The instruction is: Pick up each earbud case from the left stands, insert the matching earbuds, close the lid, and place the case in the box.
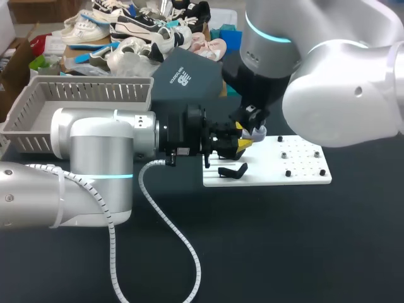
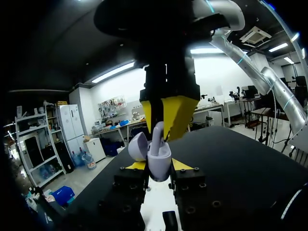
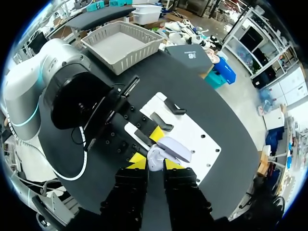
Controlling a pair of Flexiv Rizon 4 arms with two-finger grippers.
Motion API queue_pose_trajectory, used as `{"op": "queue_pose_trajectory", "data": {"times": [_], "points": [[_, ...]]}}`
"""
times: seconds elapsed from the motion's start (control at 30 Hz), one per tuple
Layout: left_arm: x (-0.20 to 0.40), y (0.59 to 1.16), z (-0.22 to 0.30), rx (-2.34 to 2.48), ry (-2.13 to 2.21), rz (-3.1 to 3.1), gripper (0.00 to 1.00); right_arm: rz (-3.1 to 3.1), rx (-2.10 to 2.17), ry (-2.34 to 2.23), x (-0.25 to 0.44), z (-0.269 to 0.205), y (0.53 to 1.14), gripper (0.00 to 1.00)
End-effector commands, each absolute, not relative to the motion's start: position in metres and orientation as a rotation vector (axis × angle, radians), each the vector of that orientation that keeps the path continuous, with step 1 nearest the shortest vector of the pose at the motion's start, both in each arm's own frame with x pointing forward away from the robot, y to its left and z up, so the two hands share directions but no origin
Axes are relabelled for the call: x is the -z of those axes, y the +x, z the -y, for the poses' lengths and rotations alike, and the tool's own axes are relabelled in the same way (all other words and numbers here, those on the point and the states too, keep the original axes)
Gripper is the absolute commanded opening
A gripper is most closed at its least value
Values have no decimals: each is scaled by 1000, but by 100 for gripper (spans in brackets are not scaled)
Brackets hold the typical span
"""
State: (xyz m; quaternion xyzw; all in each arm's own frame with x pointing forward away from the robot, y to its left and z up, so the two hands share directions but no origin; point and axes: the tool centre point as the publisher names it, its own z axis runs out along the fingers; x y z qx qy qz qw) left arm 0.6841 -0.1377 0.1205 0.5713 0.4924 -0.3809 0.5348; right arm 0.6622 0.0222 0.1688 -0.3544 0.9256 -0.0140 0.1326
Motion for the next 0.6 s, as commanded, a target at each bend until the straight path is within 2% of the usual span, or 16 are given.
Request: {"op": "queue_pose_trajectory", "data": {"times": [0.03,0.6], "points": [[-120,683,138,904,1357,-1172,0,-2685,41,-1024,-167,-22,662,0],[-120,683,138,904,1357,-1172,0,-2696,37,-1026,-163,-25,664,0]]}}
